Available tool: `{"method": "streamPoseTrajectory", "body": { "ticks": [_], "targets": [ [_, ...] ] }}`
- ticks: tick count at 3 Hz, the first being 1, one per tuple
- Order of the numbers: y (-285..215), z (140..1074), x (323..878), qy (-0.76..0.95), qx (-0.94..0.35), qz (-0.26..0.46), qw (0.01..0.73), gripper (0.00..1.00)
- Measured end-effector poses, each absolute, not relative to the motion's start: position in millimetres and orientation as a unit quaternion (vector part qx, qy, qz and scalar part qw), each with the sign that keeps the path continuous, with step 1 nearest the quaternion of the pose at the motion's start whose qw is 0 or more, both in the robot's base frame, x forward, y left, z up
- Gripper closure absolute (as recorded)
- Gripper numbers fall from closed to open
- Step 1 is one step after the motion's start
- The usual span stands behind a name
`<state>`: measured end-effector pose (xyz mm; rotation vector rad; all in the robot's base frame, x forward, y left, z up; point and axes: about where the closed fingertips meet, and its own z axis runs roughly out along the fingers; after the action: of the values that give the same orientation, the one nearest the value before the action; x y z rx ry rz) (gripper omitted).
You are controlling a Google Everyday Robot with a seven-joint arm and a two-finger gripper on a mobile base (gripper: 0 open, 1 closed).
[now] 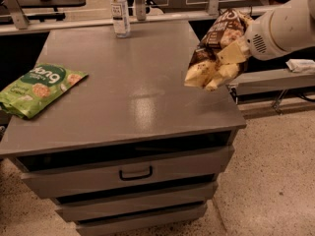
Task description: Move brown chip bag near blue plastic bottle
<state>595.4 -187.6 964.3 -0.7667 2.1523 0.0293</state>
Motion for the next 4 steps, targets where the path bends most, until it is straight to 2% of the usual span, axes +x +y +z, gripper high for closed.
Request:
{"method": "streamPoseTrajectory", "body": {
  "ticks": [2,4],
  "targets": [
    [-131.7,960.7,699.9,0.818,-0.339,0.077,0.459,1.0],
    [-72.4,926.4,808.3,0.805,-0.356,0.141,0.453,1.0]
  ]
}}
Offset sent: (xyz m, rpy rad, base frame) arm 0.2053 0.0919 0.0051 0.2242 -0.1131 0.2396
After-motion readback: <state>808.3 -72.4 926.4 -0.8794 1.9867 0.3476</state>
